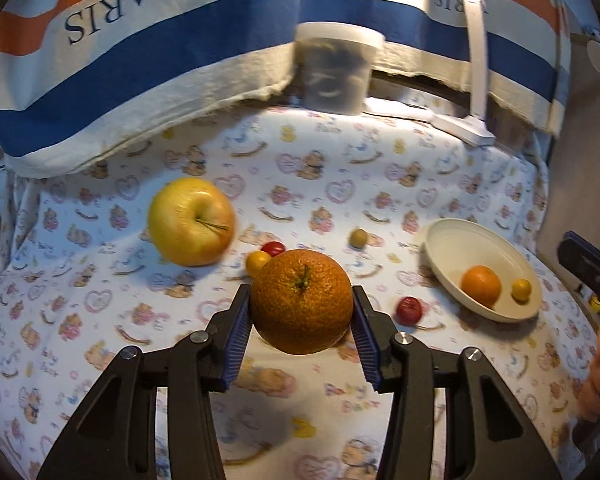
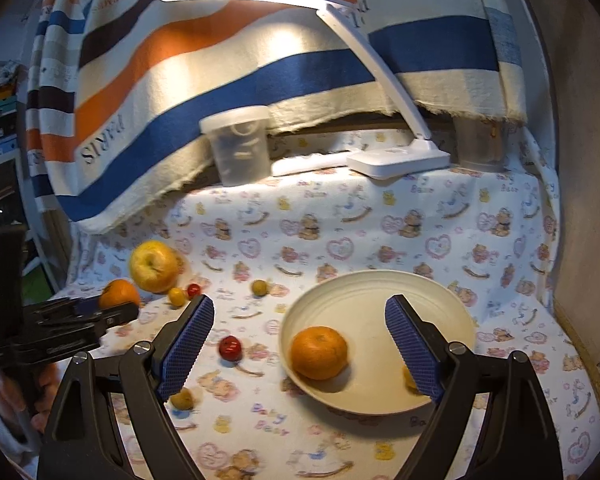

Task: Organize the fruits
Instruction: 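Grasp the red fruit with the right tool while the left tool holds the orange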

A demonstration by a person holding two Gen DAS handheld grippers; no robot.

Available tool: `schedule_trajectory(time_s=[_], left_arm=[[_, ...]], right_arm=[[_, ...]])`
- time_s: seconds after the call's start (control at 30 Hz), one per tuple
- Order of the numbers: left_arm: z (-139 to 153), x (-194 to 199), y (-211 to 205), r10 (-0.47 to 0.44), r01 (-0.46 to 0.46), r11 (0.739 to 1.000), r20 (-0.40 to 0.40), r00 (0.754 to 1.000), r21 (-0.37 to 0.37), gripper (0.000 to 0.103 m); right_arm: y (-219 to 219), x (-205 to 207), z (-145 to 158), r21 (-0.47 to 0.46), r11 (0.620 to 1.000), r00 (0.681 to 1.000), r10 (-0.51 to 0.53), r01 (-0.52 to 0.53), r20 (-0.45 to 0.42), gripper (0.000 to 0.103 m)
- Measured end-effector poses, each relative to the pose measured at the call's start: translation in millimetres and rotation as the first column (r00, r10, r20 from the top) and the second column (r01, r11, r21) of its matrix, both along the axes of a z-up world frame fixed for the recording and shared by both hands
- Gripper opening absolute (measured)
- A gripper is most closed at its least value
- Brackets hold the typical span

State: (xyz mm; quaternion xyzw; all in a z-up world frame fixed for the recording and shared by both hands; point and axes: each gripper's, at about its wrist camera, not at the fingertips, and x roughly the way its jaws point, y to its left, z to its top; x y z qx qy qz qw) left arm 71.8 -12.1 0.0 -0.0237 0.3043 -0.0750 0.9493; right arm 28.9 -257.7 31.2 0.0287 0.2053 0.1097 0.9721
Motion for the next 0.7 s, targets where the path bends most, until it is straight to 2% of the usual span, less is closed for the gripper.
schedule_trajectory(time_s=[0.3,0.37,0.43,0.5,0.7], left_arm=[[-10.3,12.7,15.0,0.047,-0.046,0.999,-0.036,0.998,0.023,0.046],[-10.9,13.4,16.7,0.052,-0.051,0.998,-0.04,0.998,0.025,0.046],[-10.0,14.2,19.3,0.056,-0.056,0.998,-0.041,0.998,0.017,0.046],[-8.1,14.1,22.4,0.063,-0.062,0.998,-0.038,0.997,0.009,0.046],[-5.2,14.8,26.5,0.075,-0.075,0.997,-0.038,0.996,-0.003,0.046]], right_arm=[[58.2,26.3,0.4,-0.059,0.987,0.981,0.141,-0.15,-0.135,0.089],[71.4,38.7,-4.7,-0.053,0.983,0.967,0.164,-0.177,-0.194,0.083],[81.1,51.5,-11.6,-0.04,0.98,0.949,0.179,-0.196,-0.261,0.071],[87.2,62.6,-20.0,-0.035,0.982,0.935,0.167,-0.187,-0.314,0.065],[100.2,85.1,-49.8,-0.124,0.982,0.904,0.079,-0.144,-0.421,0.049]])
